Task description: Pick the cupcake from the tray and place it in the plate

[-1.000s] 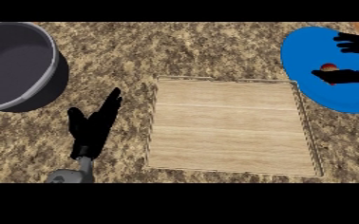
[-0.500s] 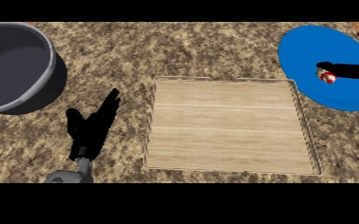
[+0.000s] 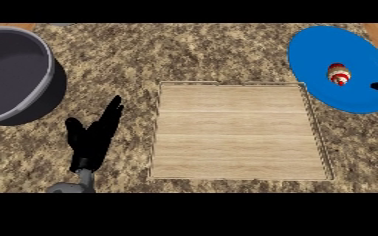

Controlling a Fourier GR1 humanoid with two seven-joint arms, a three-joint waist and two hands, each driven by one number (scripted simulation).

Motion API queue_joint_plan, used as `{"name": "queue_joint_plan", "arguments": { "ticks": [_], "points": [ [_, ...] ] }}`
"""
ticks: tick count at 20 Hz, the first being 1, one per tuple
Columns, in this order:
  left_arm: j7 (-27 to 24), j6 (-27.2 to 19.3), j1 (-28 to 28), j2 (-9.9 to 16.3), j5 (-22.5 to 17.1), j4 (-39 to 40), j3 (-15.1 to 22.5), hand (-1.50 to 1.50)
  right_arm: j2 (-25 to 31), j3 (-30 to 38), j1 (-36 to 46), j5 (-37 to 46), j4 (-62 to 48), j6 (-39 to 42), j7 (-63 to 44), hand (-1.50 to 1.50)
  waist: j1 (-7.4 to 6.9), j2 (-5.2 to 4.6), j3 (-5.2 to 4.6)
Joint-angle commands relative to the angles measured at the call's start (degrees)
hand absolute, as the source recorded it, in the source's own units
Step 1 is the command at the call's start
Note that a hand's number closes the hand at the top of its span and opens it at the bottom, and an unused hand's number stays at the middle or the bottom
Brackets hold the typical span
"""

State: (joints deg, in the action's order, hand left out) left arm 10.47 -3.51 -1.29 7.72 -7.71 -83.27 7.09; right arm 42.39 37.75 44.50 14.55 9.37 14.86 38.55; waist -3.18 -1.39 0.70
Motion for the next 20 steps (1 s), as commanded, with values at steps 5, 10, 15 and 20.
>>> {"name": "queue_joint_plan", "arguments": {
  "ticks": [5,10,15,20],
  "points": [
    [2.72,-0.31,-0.70,-1.15,-0.97,1.49,-0.35,0.00,4.93,-2.00,-6.73,1.34,-0.47,15.74,6.25,-1.50,0.77,-0.09,-0.23],
    [0.49,-0.21,1.60,-0.20,0.45,0.99,-0.32,0.00,5.97,-3.82,-11.02,3.03,1.30,14.11,10.09,-1.50,0.59,0.09,-0.22],
    [2.79,-1.90,-0.31,-1.79,0.91,1.47,-0.09,0.00,7.64,-5.50,-13.83,4.10,1.93,15.87,12.20,-1.50,1.48,0.42,-0.32],
    [2.84,-0.42,-0.51,-1.23,-0.07,1.50,-0.72,0.00,6.57,-6.15,-17.14,4.44,1.80,13.75,15.72,-1.50,1.54,0.35,-0.23]
  ]
}}
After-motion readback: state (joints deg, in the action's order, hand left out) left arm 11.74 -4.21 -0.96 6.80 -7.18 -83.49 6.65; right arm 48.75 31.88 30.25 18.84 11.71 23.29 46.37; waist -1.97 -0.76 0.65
